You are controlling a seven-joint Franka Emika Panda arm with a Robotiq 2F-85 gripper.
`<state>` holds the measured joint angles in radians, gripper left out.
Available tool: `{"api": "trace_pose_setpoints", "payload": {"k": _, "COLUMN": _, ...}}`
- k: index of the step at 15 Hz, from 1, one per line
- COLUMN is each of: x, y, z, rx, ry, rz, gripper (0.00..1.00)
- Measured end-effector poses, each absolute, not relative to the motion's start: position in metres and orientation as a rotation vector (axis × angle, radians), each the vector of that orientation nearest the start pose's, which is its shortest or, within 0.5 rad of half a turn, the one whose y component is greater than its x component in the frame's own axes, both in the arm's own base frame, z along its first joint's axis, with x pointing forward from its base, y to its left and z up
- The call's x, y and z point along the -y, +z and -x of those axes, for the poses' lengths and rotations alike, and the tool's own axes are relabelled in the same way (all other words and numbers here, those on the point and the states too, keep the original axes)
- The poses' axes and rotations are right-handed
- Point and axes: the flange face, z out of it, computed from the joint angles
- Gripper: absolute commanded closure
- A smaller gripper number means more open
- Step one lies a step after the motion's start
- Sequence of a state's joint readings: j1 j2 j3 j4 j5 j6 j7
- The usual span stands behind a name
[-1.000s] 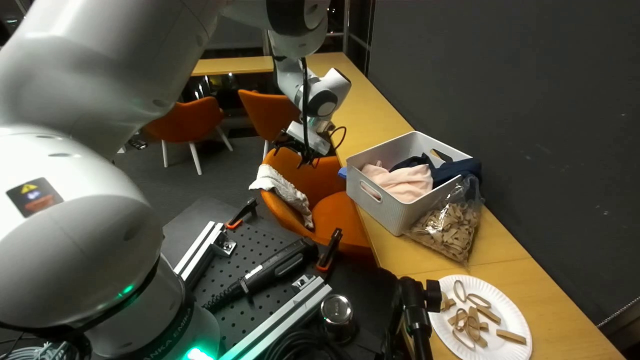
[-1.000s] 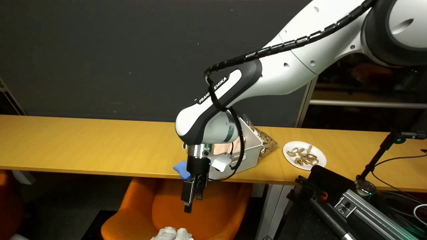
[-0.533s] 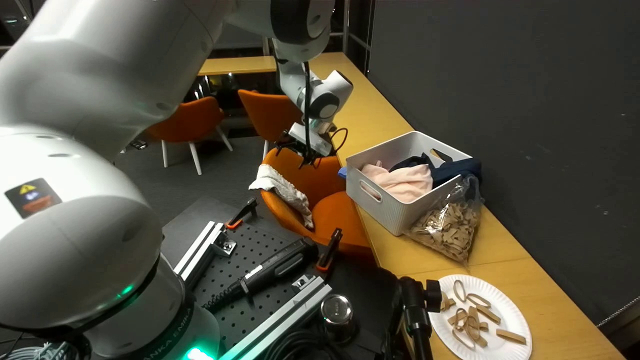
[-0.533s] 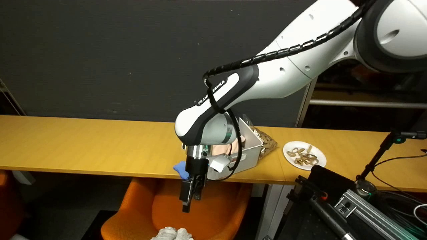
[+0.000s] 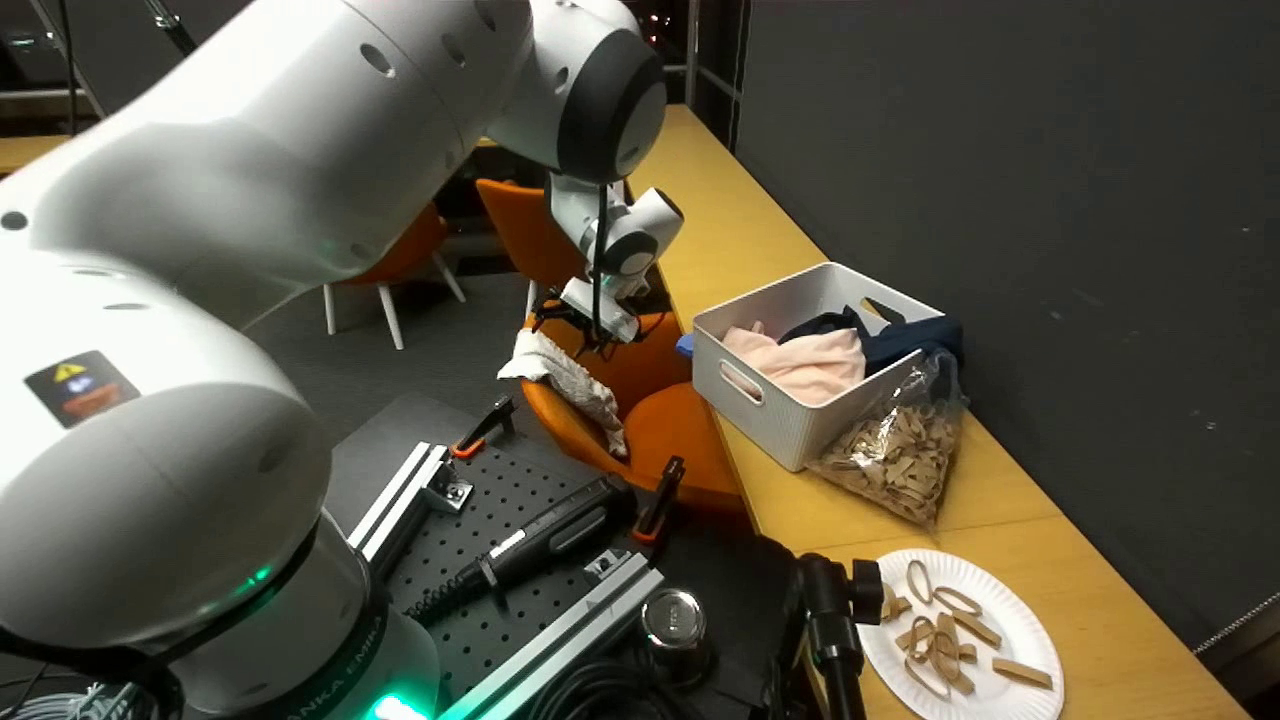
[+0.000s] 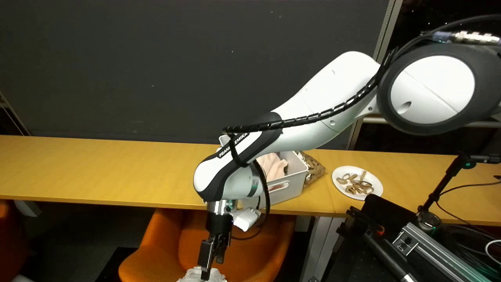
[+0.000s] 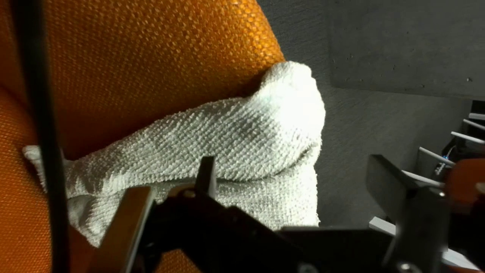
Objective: Remove the white cloth from the orange chair and put it in the white basket
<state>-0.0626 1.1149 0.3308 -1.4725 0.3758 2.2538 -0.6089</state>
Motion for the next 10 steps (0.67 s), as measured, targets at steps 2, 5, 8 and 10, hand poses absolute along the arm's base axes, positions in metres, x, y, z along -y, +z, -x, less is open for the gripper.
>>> {"api": "trace_pose_setpoints", "payload": {"k": 2, "x": -0.175, "y": 0.0, "z": -0.637, "rx": 0.57, "ry": 0.269, "rz": 2.435, "gripper": 0.0}}
{"api": "trace_pose_setpoints", "payload": {"k": 5, "x": -0.185, "y": -0.022, "z": -0.637, "rx": 0.573, "ry": 0.296, "rz": 2.409, "gripper": 0.0}}
{"api": "trace_pose_setpoints", "payload": {"k": 8, "x": -0.19, "y": -0.035, "z": -0.64, "rx": 0.572, "ry": 0.311, "rz": 2.39, "gripper": 0.25}}
{"api": "trace_pose_setpoints", "payload": {"k": 10, "x": -0.192, "y": -0.038, "z": -0.644, "rx": 0.573, "ry": 0.308, "rz": 2.383, "gripper": 0.37}}
